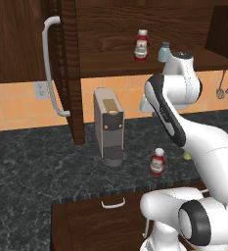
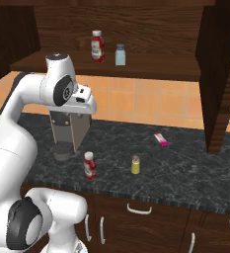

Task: Put the shaker and condiment bottle from the counter next to their counterparts in the cabinet.

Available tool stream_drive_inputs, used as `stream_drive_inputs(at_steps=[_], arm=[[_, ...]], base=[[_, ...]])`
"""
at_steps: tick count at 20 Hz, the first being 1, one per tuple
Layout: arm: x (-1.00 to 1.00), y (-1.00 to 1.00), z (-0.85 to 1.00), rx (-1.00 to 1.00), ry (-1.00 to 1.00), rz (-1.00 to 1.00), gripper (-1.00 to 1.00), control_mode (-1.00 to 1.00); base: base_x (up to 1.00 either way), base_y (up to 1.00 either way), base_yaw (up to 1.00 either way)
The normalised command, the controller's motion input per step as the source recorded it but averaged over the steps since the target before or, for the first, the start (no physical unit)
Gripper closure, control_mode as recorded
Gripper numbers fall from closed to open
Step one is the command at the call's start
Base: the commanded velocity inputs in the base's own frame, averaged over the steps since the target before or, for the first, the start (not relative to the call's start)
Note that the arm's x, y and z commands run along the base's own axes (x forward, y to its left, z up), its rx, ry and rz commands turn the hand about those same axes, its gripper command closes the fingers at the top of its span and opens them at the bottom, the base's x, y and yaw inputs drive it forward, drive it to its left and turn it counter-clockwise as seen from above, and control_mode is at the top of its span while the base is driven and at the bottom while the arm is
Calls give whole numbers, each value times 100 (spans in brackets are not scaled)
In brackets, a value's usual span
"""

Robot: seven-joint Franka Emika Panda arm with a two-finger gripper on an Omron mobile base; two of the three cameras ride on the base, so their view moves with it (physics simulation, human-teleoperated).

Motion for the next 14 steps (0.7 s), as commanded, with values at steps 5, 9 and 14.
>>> stream_drive_inputs(at_steps=[5,9,14], arm=[[0,-11,1,1,-10,2,-100,-100],[0,-37,0,8,-23,17,-100,-100],[0,-41,-1,13,-26,23,-100,-100]], base=[[0,0,0],[0,0,0],[0,0,0]])
